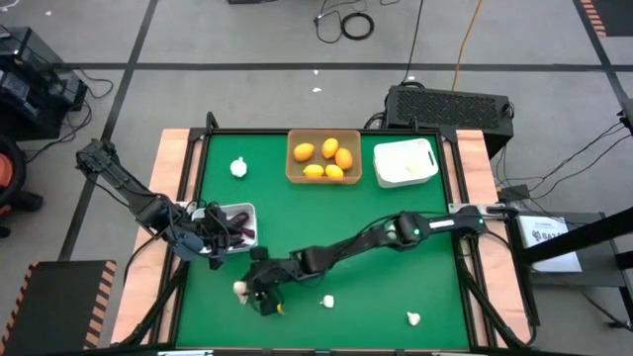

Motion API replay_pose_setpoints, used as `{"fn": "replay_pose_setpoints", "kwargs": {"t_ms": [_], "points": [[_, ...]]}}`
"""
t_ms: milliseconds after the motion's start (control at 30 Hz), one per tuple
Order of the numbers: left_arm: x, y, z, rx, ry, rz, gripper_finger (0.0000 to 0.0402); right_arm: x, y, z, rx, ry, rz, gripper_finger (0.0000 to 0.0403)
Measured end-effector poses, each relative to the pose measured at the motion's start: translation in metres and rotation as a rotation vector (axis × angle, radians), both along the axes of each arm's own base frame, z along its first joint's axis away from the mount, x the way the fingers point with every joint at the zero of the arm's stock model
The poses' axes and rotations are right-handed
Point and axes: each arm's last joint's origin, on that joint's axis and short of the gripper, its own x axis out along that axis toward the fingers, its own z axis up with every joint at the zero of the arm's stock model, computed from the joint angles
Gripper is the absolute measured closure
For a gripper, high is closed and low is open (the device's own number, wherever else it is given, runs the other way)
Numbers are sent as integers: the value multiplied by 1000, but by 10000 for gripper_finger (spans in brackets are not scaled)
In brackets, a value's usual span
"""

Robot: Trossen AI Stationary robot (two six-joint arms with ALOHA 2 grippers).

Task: Sort produce into baskets
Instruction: Put the garlic into the right white bin

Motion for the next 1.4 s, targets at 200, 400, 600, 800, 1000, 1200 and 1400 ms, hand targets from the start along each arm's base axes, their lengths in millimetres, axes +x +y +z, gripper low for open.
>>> {"fn": "replay_pose_setpoints", "kwargs": {"t_ms": [200, 400, 600, 800, 1000, 1200, 1400], "points": [[0, 0, 0, 0, 0, -1, 276, -24, -16, 39, -107, 229, 13, 247], [0, 0, 0, 4, -1, 0, 276, -51, -44, 78, -190, 419, 13, 247], [0, 0, 0, 16, -10, 10, 276, -73, -82, 108, -224, 561, -29, 247], [0, 1, 0, 18, -12, 12, 276, -89, -129, 120, -220, 693, -107, 247], [0, 1, 0, 16, -13, 15, 276, -111, -182, 130, -192, 852, -199, 247], [0, 1, 0, 17, -13, 17, 276, -139, -245, 148, -127, 939, -329, 247], [0, 1, 0, 16, -13, 17, 276, -179, -307, 168, -33, 1012, -490, 247]]}}
